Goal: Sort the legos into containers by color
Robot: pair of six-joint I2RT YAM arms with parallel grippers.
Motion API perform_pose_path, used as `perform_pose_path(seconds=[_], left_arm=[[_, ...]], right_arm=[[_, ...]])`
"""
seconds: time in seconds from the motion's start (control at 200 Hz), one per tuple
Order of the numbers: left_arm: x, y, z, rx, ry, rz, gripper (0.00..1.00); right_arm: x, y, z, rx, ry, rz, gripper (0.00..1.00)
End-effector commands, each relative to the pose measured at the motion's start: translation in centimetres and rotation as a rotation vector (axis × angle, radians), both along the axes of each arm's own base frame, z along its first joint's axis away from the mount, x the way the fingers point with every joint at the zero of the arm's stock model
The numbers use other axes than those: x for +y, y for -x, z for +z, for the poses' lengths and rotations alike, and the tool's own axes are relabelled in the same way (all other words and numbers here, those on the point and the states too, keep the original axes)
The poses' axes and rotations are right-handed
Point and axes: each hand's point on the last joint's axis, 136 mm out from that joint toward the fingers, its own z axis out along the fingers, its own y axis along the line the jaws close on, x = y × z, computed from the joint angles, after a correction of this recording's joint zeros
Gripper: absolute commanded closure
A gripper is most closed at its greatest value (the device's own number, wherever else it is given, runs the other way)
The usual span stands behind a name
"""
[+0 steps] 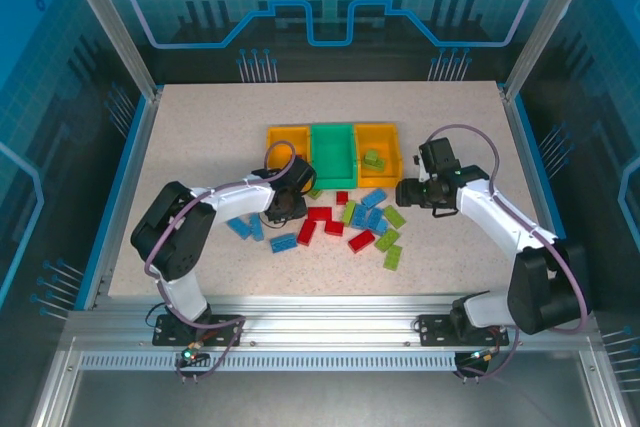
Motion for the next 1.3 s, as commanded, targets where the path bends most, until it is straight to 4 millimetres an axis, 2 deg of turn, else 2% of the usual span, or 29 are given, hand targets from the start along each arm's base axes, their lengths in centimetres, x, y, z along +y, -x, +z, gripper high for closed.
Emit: perform_pose_path(seconds=[0.0, 0.125, 0.28, 0.42, 0.625, 0.825, 0.89, 0.97, 1.09, 1.181, 1.296], left_arm=[[0.1, -0.9, 2.7, -0.058, 0.007, -0.019, 0.72], [0.1, -1.7, 5.8, -0.134, 0.013, -0.038, 0.72], [0.0, -3.8, 10.3, -0.243, -0.017, -0.086, 0.7], [0.2, -6.7, 12.4, -0.289, -0.025, -0.118, 0.69], [0.9, -10.9, 10.8, -0.256, -0.042, -0.133, 0.7], [1.2, -13.0, 8.9, -0.227, -0.066, -0.139, 0.68], [1.2, -13.2, 8.3, -0.214, -0.068, -0.138, 0.64], [1.1, -13.0, 8.1, -0.206, -0.061, -0.135, 0.54], [1.8, -12.0, 8.9, -0.225, -0.063, -0.119, 0.37], [3.0, -10.5, 9.9, -0.235, -0.089, -0.109, 0.2], [5.2, -7.4, 10.6, -0.224, -0.126, -0.073, 0.13]], right_arm=[[-0.4, -0.1, 0.6, -0.025, -0.011, -0.029, 0.28], [0.0, 0.1, 0.7, -0.029, -0.024, -0.024, 0.28], [0.8, 0.5, 0.4, -0.032, -0.027, 0.006, 0.28], [0.7, 1.6, -1.1, -0.001, -0.036, -0.003, 0.28], [0.5, 2.3, -1.3, 0.006, -0.036, -0.012, 0.28], [0.1, 2.7, -1.2, 0.002, -0.025, -0.019, 0.28], [0.0, 2.9, -1.2, 0.003, -0.022, -0.021, 0.28], [0.0, 2.9, -1.2, 0.002, -0.019, -0.02, 0.27], [-0.1, 3.0, -1.3, 0.001, -0.014, -0.014, 0.27], [-0.2, 3.2, -1.4, 0.003, -0.009, -0.013, 0.27], [-0.3, 3.4, -1.6, 0.005, -0.01, -0.013, 0.26]])
